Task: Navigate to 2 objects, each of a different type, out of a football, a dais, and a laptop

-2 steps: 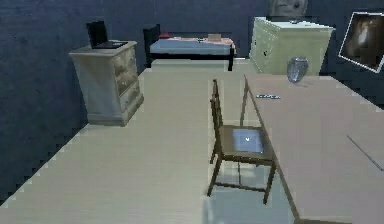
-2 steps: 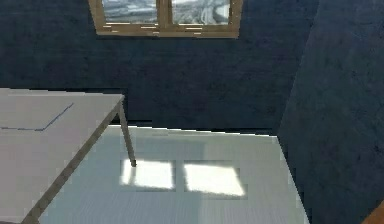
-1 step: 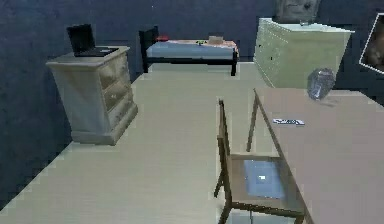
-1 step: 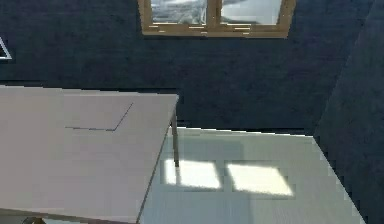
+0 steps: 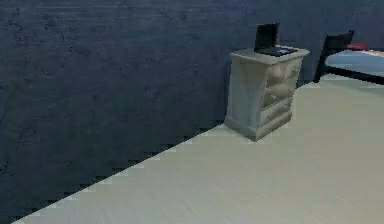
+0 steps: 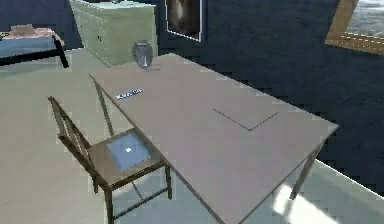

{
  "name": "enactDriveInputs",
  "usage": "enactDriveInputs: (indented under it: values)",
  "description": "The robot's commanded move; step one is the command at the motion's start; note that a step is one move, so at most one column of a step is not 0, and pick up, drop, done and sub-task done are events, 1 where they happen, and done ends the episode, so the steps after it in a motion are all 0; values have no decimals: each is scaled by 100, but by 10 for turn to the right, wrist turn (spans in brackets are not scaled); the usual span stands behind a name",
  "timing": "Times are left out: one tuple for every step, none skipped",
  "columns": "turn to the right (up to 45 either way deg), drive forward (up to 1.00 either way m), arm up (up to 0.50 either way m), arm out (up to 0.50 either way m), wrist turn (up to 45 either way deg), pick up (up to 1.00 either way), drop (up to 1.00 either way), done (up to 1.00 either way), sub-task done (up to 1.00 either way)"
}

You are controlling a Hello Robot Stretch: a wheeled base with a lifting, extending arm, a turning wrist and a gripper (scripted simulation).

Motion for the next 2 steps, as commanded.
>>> enactDriveInputs:
  values:
    - [-360, 0, 0, 0, 0, 0, 0, 0, 0]
    - [0, 30, 0, 0, 0, 0, 0, 0, 0]
